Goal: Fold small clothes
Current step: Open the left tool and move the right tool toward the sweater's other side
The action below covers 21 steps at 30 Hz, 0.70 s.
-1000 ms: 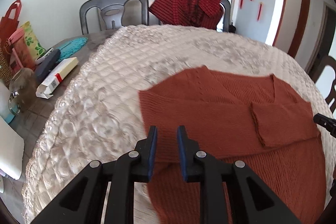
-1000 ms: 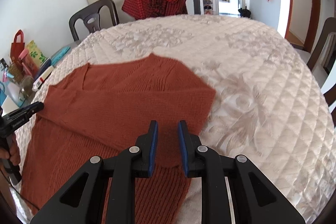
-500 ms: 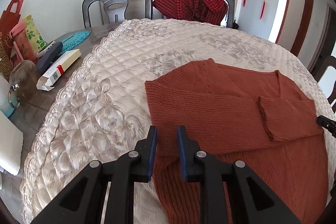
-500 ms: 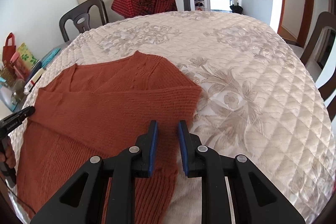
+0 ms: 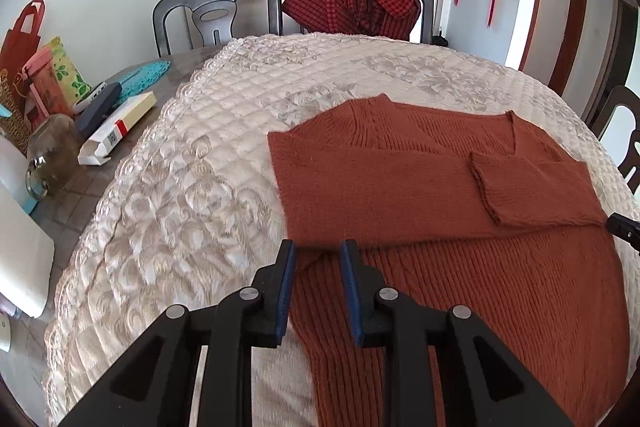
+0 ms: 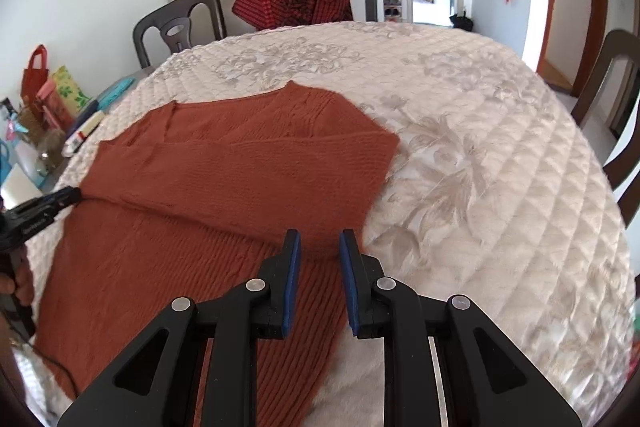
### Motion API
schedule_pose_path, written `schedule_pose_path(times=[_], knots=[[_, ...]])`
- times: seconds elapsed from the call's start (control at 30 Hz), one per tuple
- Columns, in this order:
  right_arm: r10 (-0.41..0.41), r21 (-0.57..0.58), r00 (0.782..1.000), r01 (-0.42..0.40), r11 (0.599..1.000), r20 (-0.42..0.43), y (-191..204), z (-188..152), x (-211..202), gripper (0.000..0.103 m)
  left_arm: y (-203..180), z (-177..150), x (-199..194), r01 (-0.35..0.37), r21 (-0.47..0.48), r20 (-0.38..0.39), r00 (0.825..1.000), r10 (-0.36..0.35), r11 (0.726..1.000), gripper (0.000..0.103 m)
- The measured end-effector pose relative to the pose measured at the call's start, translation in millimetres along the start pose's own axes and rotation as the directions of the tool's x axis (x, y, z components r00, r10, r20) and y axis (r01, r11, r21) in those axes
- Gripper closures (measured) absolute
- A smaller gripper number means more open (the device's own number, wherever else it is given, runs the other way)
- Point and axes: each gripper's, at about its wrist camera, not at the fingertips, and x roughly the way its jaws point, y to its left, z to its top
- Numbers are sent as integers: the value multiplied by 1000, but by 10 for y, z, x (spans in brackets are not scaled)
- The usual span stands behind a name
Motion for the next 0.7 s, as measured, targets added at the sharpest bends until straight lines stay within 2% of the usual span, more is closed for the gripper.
schedule_pose_path(times=[0.13,0.27,0.3,0.33,0.4,0.57,0.7], knots=[[40,30,999,-39,999,-22,-21,-110,-64,83,45,-118,-85,29,-11,-10,1000,-30,1000,70],[88,72,995,-84,994,-44,-67,-253,-118,83,138,-277,-175,96,-40,-24,995,-97,995,68],[95,80,994,-91,993,-44,-70,-290,-134,80,162,-327,-189,113,-51,-35,993,-114,992,68],[106,88,994,-102,991,-37,-74,-330,-163,70,168,-369,-201,126,-57,-43,991,-128,990,68],[136,113,990,-132,985,-32,-80,-377,-202,60,188,-467,-252,163,-75,-46,985,-167,984,68],[197,136,980,-192,972,-23,-19,-567,-289,59,213,-683,-435,246,-100,-33,968,-250,964,64],[288,189,958,-279,941,-18,-11,-749,-373,59,219,-835,-574,276,-102,-19,960,-279,956,64]])
